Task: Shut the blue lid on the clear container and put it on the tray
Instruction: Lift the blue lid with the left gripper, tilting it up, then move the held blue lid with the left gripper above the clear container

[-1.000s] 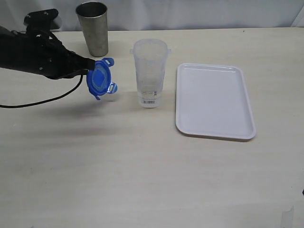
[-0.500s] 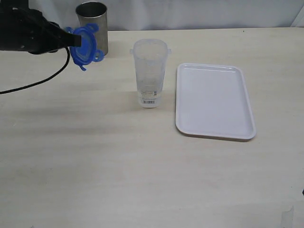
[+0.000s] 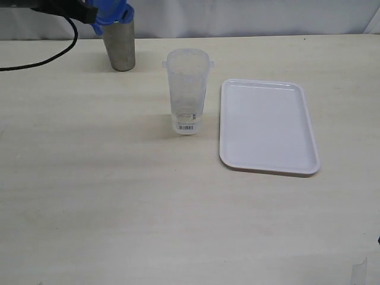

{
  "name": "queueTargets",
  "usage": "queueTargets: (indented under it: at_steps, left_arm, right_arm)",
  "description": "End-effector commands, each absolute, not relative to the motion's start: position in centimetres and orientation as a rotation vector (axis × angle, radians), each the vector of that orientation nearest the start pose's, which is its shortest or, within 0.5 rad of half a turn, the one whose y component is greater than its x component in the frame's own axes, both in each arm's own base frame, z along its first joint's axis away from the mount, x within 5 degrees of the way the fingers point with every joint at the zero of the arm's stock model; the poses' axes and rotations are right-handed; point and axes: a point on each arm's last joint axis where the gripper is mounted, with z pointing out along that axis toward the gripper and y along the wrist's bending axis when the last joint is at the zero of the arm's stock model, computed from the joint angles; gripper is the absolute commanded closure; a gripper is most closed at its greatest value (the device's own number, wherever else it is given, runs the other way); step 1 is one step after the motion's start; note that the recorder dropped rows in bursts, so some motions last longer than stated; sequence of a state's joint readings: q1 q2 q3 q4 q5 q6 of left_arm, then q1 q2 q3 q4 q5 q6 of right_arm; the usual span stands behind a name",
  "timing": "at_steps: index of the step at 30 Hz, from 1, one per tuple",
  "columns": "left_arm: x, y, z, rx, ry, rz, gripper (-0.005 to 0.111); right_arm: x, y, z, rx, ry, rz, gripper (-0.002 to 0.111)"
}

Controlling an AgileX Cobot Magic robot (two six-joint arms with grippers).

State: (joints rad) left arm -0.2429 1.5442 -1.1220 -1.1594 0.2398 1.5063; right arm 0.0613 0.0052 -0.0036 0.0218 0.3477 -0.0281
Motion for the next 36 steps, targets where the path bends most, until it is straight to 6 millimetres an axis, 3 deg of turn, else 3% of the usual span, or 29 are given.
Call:
queueTargets:
  at_steps: [1,6,11,16,23,31,36]
  left_arm:
    - [34.3,-11.4,32.3,0.804,1.779,-0.122,0.107]
    - [35.2,-13.7,32.0,0.919,1.712,-0.057,0.107]
    - [36.5,-15.4,30.9,0.956,1.642,0.205,0.107]
    - [37.1,-17.7,30.4,1.089,1.565,0.249,0.107]
    - [35.7,-21.4,30.2,1.366,1.331,0.399,0.107]
    - [35.5,-21.7,30.2,1.343,1.323,0.445,0.107]
    - [34.9,-21.7,29.5,1.214,1.327,0.646,0.107]
  right_arm:
    - [5.3,0.3,18.2,-0.074,1.827,0.029,0.104]
    - [5.3,0.3,18.2,-0.074,1.827,0.029,0.104]
    - [5.3,0.3,18.2,-0.074,1.827,0.029,0.104]
    - [5.3,0.3,18.2,-0.074,1.827,0.029,0.104]
    - [5.3,0.3,18.2,-0.074,1.827,0.029,0.104]
    - [5.3,0.3,18.2,-0.074,1.827,0.029,0.104]
    - [5.3,0.3,18.2,-0.074,1.827,0.029,0.104]
